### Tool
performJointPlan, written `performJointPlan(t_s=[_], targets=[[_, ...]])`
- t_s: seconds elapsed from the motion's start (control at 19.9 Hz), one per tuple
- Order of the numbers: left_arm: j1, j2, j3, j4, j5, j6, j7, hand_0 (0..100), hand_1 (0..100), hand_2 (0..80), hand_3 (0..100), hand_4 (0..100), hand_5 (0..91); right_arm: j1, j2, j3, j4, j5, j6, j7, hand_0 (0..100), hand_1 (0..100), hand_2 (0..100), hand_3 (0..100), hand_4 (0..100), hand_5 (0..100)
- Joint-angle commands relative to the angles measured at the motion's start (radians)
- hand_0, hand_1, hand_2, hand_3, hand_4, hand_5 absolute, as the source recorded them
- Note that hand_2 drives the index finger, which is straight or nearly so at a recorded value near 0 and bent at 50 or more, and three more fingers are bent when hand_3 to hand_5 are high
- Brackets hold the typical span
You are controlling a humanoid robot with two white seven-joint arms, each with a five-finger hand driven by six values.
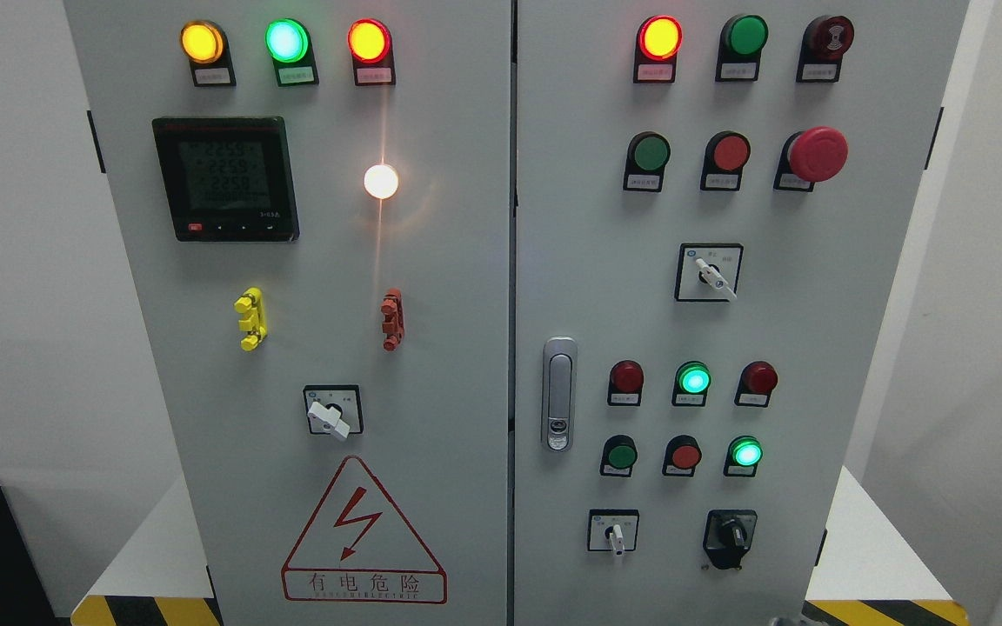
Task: Flip black knob to close circuit
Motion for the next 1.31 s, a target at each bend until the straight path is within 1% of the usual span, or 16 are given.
performJointPlan(t_s=[0.0, 0.55, 1.11, 1.26], targets=[[0.000, 0.000, 0.000, 0.000, 0.000, 0.000, 0.001, 12, 56, 0.0, 0, 0, 0.0, -0.059, 0.017, 0.010, 0.005, 0.021, 0.012, -0.013, 0, 3, 92, 100, 95, 95], [0.000, 0.000, 0.000, 0.000, 0.000, 0.000, 0.001, 12, 56, 0.0, 0, 0, 0.0, -0.140, 0.010, -0.004, 0.070, 0.027, 0.012, -0.014, 0, 3, 92, 100, 94, 95], [0.000, 0.000, 0.000, 0.000, 0.000, 0.000, 0.001, 12, 56, 0.0, 0, 0, 0.0, -0.146, 0.002, -0.025, 0.093, 0.044, 0.009, -0.019, 0, 3, 92, 100, 94, 94], [0.000, 0.000, 0.000, 0.000, 0.000, 0.000, 0.001, 12, 56, 0.0, 0, 0, 0.0, -0.146, -0.016, -0.033, 0.102, 0.043, 0.009, -0.021, 0, 3, 91, 100, 94, 94]])
